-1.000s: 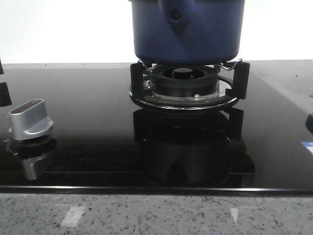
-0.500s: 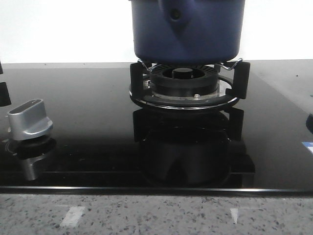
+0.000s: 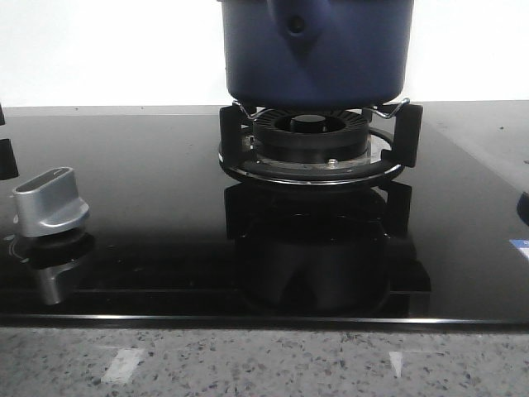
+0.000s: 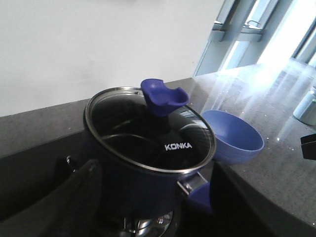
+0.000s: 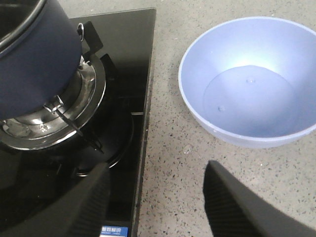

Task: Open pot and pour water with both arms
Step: 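Grasp the purple lid knob with the left gripper and lift the lid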

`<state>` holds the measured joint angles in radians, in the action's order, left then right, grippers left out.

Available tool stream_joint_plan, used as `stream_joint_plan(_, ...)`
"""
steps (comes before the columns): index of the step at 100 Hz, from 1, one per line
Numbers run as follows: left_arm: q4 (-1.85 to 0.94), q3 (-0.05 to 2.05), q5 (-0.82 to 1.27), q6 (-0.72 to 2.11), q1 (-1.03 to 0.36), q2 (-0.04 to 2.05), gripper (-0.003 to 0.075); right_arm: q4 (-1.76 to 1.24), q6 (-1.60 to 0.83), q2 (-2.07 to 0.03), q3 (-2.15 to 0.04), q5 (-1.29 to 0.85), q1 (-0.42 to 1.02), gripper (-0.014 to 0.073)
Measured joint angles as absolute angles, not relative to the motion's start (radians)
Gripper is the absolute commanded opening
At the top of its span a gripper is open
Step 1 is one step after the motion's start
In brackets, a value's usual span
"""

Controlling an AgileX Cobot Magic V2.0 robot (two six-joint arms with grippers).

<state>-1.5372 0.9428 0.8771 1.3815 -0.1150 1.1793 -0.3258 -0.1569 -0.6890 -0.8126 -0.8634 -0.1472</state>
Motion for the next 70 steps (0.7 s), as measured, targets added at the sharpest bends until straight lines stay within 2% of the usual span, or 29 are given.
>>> stream_joint_plan(35,-1.505,1.283,0.842,1.519,-0.325,1.527,0.0438,-0.320,-0.159,-0.689,-0.813,-0.897,-0.147,0.0381)
stream_joint_plan(51,-1.472,1.402,0.840,1.525,-0.353,1.649,0.0518,-0.311,-0.159,-0.689,-0.813,-0.906,-0.147,0.0381)
stream_joint_plan(70,-1.466,1.481,0.839,1.525,-0.355,1.734,0.0520,-0.308,-0.160,-0.689,-0.813,-0.911,-0.147,0.0381)
